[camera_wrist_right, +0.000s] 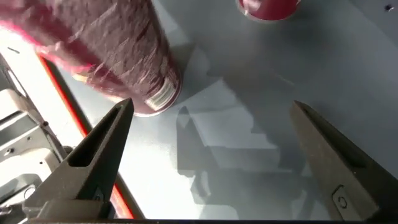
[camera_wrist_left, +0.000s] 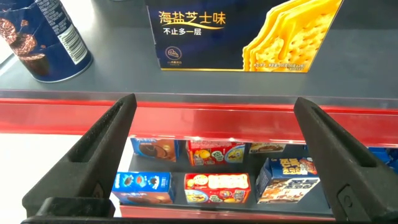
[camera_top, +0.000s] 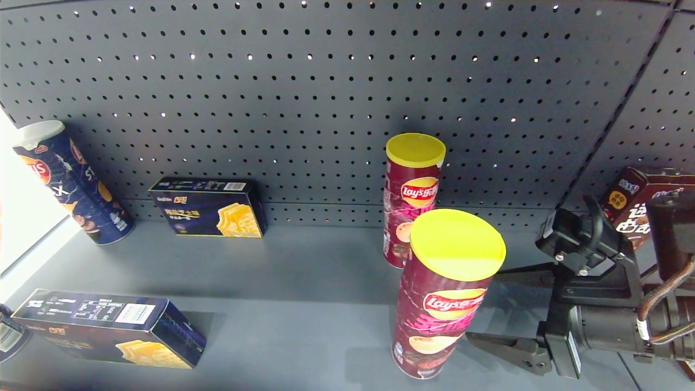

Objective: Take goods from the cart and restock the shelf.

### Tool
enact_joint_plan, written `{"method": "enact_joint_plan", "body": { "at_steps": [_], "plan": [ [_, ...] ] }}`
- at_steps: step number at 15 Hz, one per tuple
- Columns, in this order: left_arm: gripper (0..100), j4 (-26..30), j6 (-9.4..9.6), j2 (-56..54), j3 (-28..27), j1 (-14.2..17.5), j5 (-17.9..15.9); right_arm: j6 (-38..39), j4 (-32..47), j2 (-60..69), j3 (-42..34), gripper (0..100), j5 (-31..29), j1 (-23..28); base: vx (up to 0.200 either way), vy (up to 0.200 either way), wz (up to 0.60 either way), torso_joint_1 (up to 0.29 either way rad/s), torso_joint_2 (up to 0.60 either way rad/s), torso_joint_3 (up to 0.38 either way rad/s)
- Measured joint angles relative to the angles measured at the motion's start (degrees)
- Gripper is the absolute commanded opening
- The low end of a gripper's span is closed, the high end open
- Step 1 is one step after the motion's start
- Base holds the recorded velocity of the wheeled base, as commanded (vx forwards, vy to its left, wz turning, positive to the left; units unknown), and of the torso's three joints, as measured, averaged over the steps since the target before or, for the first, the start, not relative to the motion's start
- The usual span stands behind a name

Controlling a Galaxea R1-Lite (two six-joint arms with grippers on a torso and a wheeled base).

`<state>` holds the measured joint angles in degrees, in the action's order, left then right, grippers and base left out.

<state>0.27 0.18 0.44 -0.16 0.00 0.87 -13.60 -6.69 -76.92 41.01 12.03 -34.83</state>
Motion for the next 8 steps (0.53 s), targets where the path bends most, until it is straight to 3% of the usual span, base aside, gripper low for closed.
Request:
{"method": "enact_joint_plan", "body": {
  "at_steps": [8],
  "plan": [
    [100, 0.0, 0.0, 0.0, 0.0, 0.0, -0.1, -1.8, -0.3, -3.0, 0.8, 100, -0.2, -1.2, 0.0, 0.0, 0.0, 0.0, 0.0, 0.0]
  ]
}}
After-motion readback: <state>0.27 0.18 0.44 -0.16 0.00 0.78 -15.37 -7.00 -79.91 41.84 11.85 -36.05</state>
